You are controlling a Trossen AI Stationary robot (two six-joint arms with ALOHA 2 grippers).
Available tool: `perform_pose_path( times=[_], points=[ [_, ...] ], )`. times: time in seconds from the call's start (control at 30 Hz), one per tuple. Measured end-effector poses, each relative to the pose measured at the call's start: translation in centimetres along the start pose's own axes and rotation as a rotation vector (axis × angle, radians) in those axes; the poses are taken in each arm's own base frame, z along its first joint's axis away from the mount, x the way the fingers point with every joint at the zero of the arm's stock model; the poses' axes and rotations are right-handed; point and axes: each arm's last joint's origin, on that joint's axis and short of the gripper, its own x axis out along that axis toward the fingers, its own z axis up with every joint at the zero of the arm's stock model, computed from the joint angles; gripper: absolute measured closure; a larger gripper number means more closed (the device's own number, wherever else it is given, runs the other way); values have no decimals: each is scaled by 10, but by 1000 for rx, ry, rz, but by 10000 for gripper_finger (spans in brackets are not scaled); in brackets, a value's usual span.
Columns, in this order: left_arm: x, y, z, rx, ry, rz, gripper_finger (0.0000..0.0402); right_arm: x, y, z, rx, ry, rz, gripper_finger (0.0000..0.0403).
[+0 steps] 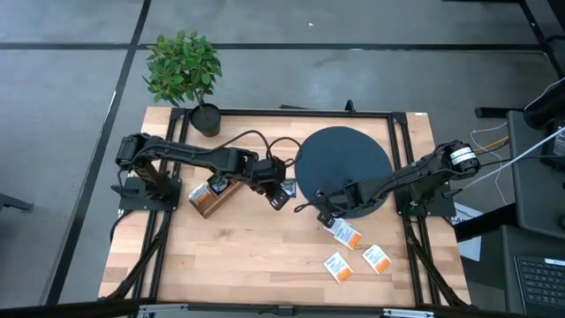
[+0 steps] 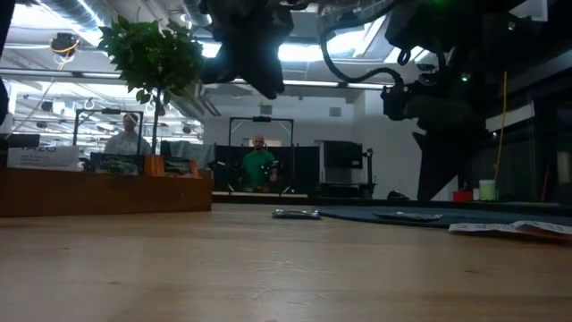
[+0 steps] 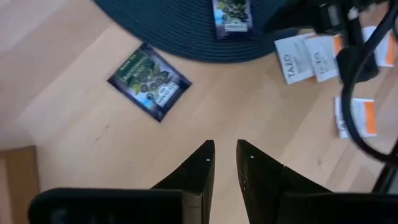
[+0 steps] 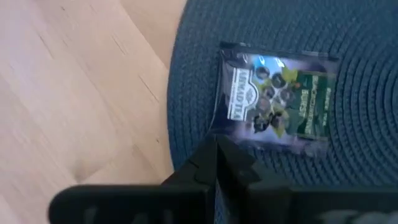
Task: Pick & Place Tea
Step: Put the white tea bag into the left section of the wooden organizer
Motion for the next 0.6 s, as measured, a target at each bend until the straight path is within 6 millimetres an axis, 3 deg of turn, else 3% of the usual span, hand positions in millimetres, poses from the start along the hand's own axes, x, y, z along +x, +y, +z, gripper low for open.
perform_pose_path(
  times=[0.17,0.3,0.47,0.6],
  points=[
    [0,-1,-2,106,28,-16,341,-10,8,-1,118,90,124,399],
    [0,-1,-1,185,44,-55,343,-34,25,1,221,150,229,394],
    [7,-4,3,229,4,-133,343,-58,34,-11,284,234,145,398],
    [20,-14,7,202,-70,-356,343,-65,39,-32,365,316,76,397]
  ],
)
